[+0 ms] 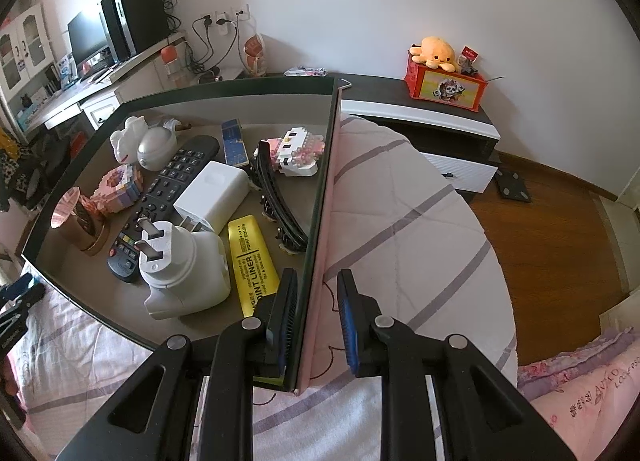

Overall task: Organize rigid objects
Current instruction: 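Grasp the blue highlighter with the left tool, then lift the blue highlighter with the left tool and carry it over the pink box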

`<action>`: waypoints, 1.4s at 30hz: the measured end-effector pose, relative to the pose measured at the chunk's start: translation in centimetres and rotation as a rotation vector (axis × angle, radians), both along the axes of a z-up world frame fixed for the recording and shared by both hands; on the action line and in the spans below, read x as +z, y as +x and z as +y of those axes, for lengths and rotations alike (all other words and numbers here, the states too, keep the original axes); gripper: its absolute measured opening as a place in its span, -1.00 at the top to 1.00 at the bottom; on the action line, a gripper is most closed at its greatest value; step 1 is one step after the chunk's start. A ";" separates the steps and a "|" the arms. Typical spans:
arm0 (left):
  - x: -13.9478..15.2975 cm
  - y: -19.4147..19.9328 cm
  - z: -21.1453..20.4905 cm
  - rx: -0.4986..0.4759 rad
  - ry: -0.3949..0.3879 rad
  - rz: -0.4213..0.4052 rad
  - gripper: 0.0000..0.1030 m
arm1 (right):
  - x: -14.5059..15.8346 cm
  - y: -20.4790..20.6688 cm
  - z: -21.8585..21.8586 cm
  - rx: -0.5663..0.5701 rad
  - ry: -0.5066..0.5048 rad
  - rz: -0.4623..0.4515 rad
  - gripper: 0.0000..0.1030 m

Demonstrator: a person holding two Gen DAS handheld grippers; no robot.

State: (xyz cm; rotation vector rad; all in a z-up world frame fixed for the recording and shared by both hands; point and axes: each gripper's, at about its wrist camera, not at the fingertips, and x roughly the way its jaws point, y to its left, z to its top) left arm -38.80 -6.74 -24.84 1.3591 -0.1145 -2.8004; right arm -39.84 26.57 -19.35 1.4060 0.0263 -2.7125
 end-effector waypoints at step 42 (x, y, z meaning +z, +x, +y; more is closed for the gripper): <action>3.7 1.3 1.1 -0.138 0.044 0.089 0.49 | 0.2 -0.2 -0.9 0.022 0.048 -0.013 0.80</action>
